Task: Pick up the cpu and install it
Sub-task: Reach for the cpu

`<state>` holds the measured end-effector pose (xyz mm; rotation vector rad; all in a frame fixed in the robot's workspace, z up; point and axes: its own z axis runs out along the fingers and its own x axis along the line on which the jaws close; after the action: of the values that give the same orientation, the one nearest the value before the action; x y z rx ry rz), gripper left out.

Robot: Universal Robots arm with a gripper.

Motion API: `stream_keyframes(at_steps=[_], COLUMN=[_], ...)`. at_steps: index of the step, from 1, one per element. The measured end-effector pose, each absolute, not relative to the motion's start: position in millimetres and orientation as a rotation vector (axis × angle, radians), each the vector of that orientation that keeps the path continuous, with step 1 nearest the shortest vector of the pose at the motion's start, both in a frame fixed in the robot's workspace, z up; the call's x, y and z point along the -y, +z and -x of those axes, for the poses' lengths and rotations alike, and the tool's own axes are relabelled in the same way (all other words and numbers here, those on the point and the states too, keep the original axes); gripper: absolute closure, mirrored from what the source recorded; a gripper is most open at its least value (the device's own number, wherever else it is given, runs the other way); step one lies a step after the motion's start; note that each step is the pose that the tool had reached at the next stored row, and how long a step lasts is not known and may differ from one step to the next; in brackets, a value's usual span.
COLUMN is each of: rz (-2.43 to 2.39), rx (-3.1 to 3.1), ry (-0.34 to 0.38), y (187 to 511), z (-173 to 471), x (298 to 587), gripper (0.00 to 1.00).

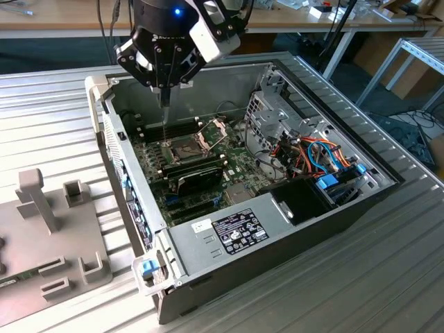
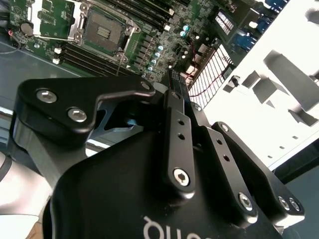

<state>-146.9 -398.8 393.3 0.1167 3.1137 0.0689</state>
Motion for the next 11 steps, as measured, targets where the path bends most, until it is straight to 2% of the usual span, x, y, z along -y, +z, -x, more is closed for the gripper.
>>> stream_keyframes(at_steps=[11], rz=[-0.117], rx=[-3.114], ry=[0.069], y=[393], z=[159], x=[399], gripper=[0.89])
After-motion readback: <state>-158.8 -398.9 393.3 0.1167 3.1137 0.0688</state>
